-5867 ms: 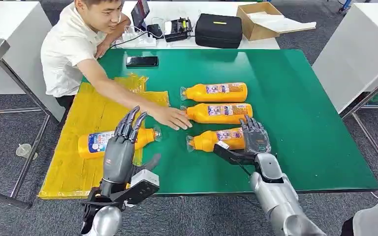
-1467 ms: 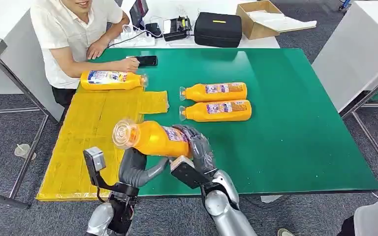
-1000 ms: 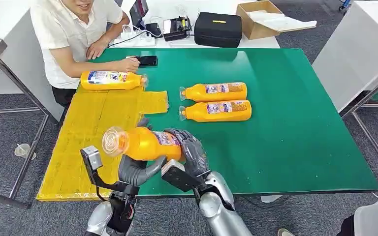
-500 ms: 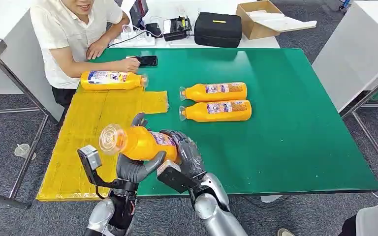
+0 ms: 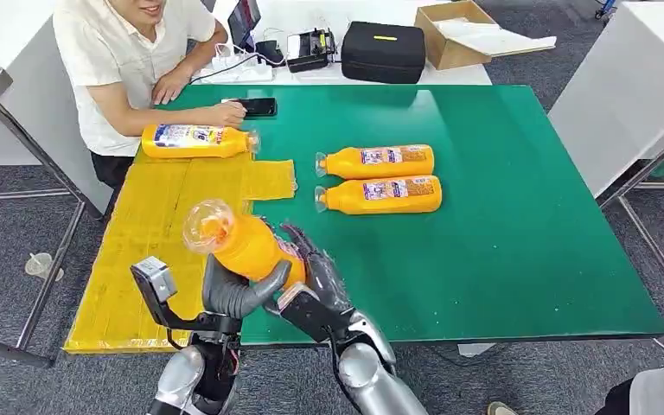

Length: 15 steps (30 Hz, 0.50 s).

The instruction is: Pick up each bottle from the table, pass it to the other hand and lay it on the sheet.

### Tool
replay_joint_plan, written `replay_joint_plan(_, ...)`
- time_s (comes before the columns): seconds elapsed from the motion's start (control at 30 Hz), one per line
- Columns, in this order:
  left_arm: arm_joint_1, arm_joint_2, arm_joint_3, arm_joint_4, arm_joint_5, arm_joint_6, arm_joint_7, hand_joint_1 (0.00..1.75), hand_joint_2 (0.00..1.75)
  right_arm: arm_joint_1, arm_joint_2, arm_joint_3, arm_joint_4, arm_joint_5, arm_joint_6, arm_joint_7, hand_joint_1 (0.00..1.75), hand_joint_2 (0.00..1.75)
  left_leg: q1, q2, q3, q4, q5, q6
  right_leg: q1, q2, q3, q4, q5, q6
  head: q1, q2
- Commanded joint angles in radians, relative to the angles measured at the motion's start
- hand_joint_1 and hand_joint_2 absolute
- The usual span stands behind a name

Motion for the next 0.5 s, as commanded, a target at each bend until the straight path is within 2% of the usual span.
replay_joint_plan(0.03,-0.04,-0.048,-0.009,0.015,-0.003,0.003,-0.008,1.75,1.75,-0.014,-0.006,0.013,0.101,-0.034,0.009,-0.015,0.0,1.75,0.001,-0.001,0.002,0.001,-0.001,0.0,0.001,-0.003,0.004,0.0,-0.002,-0.003,0.0,0.0)
replay_joint_plan(0.1,-0.034,-0.041,0.0,-0.004,-0.037,0.01,-0.03,1.75,1.75,0.002,-0.004,-0.011,0.074,-0.038,-0.036,-0.019,0.0,1.75,0.001,-0.002,0.005,0.002,-0.003,0.0,0.002,-0.004,0.007,0.001,-0.004,-0.005,0.0,0.0)
replay_joint_plan(0.13,-0.033,-0.034,0.0,-0.015,-0.067,0.019,-0.043,1.75,1.75,0.008,-0.011,-0.019,0.066,-0.031,-0.054,-0.018,0.0,0.0,0.001,-0.002,0.002,0.001,-0.001,0.0,0.001,-0.003,0.003,0.0,-0.002,-0.003,0.0,0.0)
replay_joint_plan(0.17,-0.029,-0.025,0.006,-0.034,-0.131,0.045,-0.051,1.75,1.75,0.023,-0.013,-0.048,0.042,-0.018,-0.105,-0.014,0.0,0.0,0.001,-0.002,0.003,0.001,-0.002,0.0,0.002,-0.003,0.005,0.001,-0.003,-0.004,0.0,0.0)
replay_joint_plan(0.23,-0.017,-0.03,0.029,-0.055,-0.147,0.032,-0.04,1.75,1.75,0.036,-0.023,-0.073,0.017,-0.014,-0.093,-0.017,0.0,0.0,0.001,-0.002,0.002,0.0,-0.001,0.0,0.001,-0.004,0.003,0.0,-0.002,-0.003,0.0,0.0)
replay_joint_plan(0.3,-0.01,-0.017,0.043,-0.077,-0.25,0.072,-0.056,1.75,1.75,0.052,-0.022,-0.132,-0.008,0.092,-0.248,0.007,0.0,0.0,0.001,-0.002,0.005,0.002,-0.003,0.001,0.002,-0.004,0.007,0.0,-0.003,-0.005,0.0,0.0)
replay_joint_plan(0.33,-0.006,-0.014,0.056,-0.086,-0.273,0.082,-0.053,1.75,1.75,0.058,-0.026,-0.158,-0.02,0.119,-0.287,0.012,0.0,0.0,0.0,-0.003,0.002,0.0,-0.001,0.0,0.001,-0.004,0.003,0.0,-0.001,-0.003,0.0,0.0)
replay_joint_plan(0.4,0.0,-0.002,0.091,-0.099,-0.434,0.15,-0.012,1.75,1.75,0.08,-0.033,-0.25,-0.077,0.239,-0.423,0.031,0.0,0.0,0.0,-0.001,0.003,0.0,-0.001,0.001,0.001,-0.003,0.004,0.0,-0.002,-0.003,0.0,0.0)
replay_joint_plan(0.47,-0.004,-0.01,0.123,-0.097,-0.521,0.165,-0.009,1.75,1.75,0.099,-0.024,-0.321,-0.131,0.243,-0.416,0.006,0.0,0.0,0.0,-0.002,0.001,0.0,0.0,0.001,0.0,-0.003,0.002,0.0,-0.001,-0.002,0.0,0.0)
replay_joint_plan(0.5,-0.03,0.015,0.122,-0.077,-0.75,0.282,0.042,1.75,1.75,0.112,-0.014,-0.382,-0.189,0.271,-0.533,-0.011,0.0,0.0,0.0,-0.002,0.0,0.0,0.0,0.0,0.0,-0.003,0.001,0.0,-0.001,-0.002,0.0,0.0)
